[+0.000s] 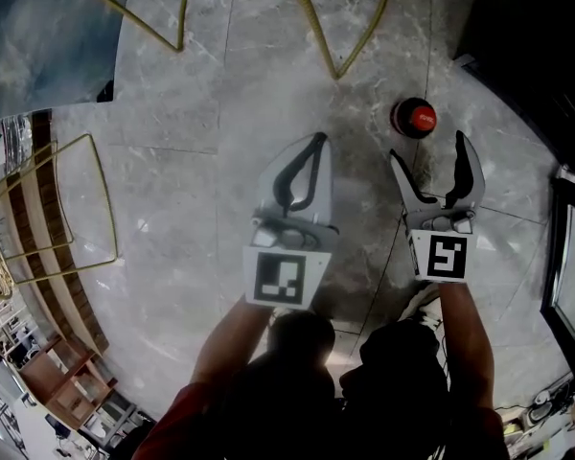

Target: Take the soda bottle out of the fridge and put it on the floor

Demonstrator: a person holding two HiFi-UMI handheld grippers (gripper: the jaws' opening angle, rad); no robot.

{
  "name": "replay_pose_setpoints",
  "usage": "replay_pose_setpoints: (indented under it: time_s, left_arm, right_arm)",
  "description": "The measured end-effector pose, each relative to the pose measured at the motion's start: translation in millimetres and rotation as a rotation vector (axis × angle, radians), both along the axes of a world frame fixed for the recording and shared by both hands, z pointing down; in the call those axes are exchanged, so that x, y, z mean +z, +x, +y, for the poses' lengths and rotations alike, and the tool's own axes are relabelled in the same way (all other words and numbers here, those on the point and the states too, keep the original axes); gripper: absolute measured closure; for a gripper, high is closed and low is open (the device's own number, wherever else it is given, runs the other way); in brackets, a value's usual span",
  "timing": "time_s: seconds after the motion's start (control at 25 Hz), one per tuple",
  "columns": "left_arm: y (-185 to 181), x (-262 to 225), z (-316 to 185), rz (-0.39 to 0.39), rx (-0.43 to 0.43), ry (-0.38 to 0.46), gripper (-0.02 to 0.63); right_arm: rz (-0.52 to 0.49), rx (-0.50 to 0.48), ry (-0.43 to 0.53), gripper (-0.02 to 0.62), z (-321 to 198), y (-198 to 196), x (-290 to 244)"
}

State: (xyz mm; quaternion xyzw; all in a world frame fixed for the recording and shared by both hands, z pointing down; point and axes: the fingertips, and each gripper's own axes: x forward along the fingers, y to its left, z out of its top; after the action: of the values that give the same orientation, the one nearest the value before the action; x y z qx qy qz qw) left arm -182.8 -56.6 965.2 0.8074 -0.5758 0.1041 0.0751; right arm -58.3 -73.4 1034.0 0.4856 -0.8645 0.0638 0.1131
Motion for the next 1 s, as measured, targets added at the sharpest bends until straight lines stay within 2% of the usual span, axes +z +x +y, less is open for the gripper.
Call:
replay_pose_setpoints:
  time_s: [0.2, 0.48, 0.72, 0.92, 1.0]
  left_arm:
    - [-1, -41, -13, -0.012, 0.008, -0.004, 0.606]
    - [3, -127, -16, -0.024, -0.003, -0.003, 0.606]
    - [6, -235, -7, -0.018, -0.009, -0.004, 0.606]
    - [9, -334, -6, -0.039, -0.016, 0.01, 0.606]
    - [9, -377, -6, -0.027, -0.027, 0.028, 0.606]
  right_arm:
    - [0.022, -0.001, 0.008, 0.17, 4, 8, -49]
    - [0.038, 0.026, -0.033, 0.171, 11, 26, -136]
    - [0.017, 0.025, -0.029, 0.172, 15, 25, -248]
    - [-0.051, 0.057, 0.036, 0.172, 16, 27, -367]
    - [-0.086, 0.069, 0.029, 0.172, 17, 27, -408]
